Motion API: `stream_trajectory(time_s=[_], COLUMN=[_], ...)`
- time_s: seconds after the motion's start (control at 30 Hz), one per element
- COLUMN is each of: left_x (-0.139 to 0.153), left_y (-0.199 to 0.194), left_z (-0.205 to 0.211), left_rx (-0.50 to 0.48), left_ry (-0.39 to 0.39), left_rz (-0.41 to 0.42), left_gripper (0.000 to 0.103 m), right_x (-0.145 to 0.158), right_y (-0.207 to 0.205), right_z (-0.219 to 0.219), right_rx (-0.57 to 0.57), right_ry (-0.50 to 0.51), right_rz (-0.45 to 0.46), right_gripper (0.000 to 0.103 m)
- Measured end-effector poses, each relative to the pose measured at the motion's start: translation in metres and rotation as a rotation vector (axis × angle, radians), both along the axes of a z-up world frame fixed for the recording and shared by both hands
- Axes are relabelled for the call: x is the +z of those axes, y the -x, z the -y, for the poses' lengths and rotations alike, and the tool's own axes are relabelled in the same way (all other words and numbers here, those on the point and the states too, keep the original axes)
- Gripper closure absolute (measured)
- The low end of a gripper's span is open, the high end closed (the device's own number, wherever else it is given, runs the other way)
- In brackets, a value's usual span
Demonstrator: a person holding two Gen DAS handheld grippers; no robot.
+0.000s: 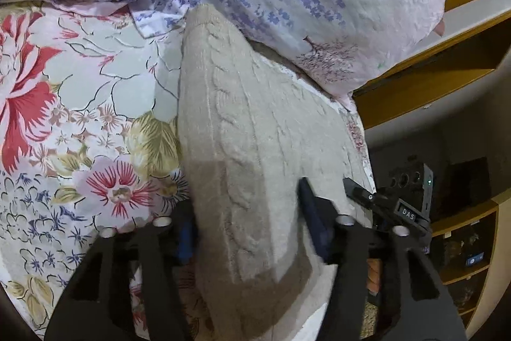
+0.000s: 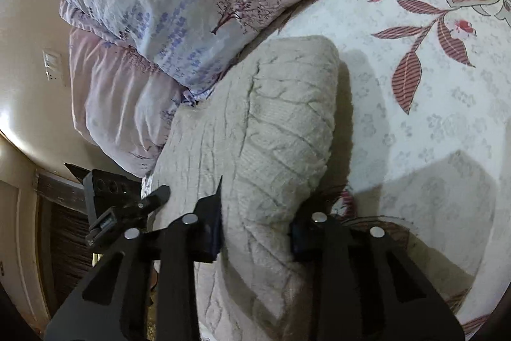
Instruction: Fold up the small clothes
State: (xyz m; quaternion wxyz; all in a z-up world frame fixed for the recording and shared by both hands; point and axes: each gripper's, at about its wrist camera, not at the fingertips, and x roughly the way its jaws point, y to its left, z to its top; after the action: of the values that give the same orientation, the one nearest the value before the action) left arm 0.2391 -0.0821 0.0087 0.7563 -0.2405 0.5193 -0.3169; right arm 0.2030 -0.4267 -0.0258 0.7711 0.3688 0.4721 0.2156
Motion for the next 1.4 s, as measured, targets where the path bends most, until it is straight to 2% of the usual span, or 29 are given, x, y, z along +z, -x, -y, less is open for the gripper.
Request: stream_trajectory(time_s=[0.1,0.17,0.4,0.5,0.6,0.67,0.7,0.73,0.77,0.8,0.87,1.0,1.03,1.1,1.13,1.27,1.37,1.4], left_x=[0.009,0.017,0.045,0.051,0.042,0.026,0.013,0.004,0.001,0.002,0.008,0.026,0.028,0.028,0.028,0.024,0.030,0.034], left_y=[0.003,0.007,0.025,0.030,0.025,0.018,0.014,0.013,0.013,0.014,0.018,0.029,0.031,0.033,0.033,0.034,0.039,0.043], left_z=[-0.010,-0.017,-0.083,-0.117,-0.145,-0.154,-0.159,-0.162,-0.164,-0.164,-0.166,-0.164,-0.164,-0.162,-0.159,-0.145,-0.134,-0.136], left_rx=[-0.027,-0.043,-0.020,0.013,0.064,0.108,0.128,0.139,0.145,0.144,0.149,0.165,0.164,0.164,0.166,0.174,0.176,0.176], left_ry=[0.049,0.070,0.053,0.018,-0.038,-0.088,-0.092,-0.064,-0.047,-0.047,-0.085,-0.197,-0.211,-0.250,-0.271,-0.389,-0.467,-0.475], left_rz=[0.017,0.030,0.077,0.090,0.078,0.046,0.009,-0.013,-0.013,0.002,0.036,0.134,0.145,0.162,0.169,0.228,0.294,0.306], left_gripper=[0.064,0.064,0.064,0.064,0.062,0.058,0.054,0.053,0.051,0.048,0.045,0.041,0.040,0.040,0.039,0.032,0.031,0.032], right_x=[0.013,0.026,0.046,0.050,0.040,0.021,0.014,0.012,0.012,0.013,0.017,0.025,0.025,0.026,0.029,0.029,0.038,0.043], right_y=[0.007,0.013,0.016,0.014,0.008,0.000,-0.003,-0.004,-0.005,-0.005,-0.002,0.006,0.006,0.006,0.007,0.003,0.010,0.015], right_z=[-0.004,-0.012,-0.074,-0.111,-0.148,-0.164,-0.167,-0.167,-0.165,-0.162,-0.154,-0.138,-0.135,-0.138,-0.140,-0.154,-0.161,-0.160], right_rx=[-0.015,-0.008,0.065,0.106,0.134,0.146,0.129,0.126,0.128,0.130,0.122,0.073,0.061,0.053,0.022,-0.005,-0.003,-0.015], right_ry=[-0.011,-0.027,0.001,0.061,0.133,0.173,0.195,0.181,0.173,0.169,0.178,0.160,0.160,0.182,0.246,0.422,0.525,0.550], right_rz=[0.044,0.088,0.149,0.186,0.189,0.121,0.103,0.102,0.096,0.085,0.087,0.124,0.126,0.143,0.164,0.174,0.204,0.226], right_gripper=[0.076,0.076,0.077,0.077,0.077,0.073,0.068,0.066,0.064,0.057,0.054,0.054,0.070,0.084,0.091,0.090,0.078,0.070])
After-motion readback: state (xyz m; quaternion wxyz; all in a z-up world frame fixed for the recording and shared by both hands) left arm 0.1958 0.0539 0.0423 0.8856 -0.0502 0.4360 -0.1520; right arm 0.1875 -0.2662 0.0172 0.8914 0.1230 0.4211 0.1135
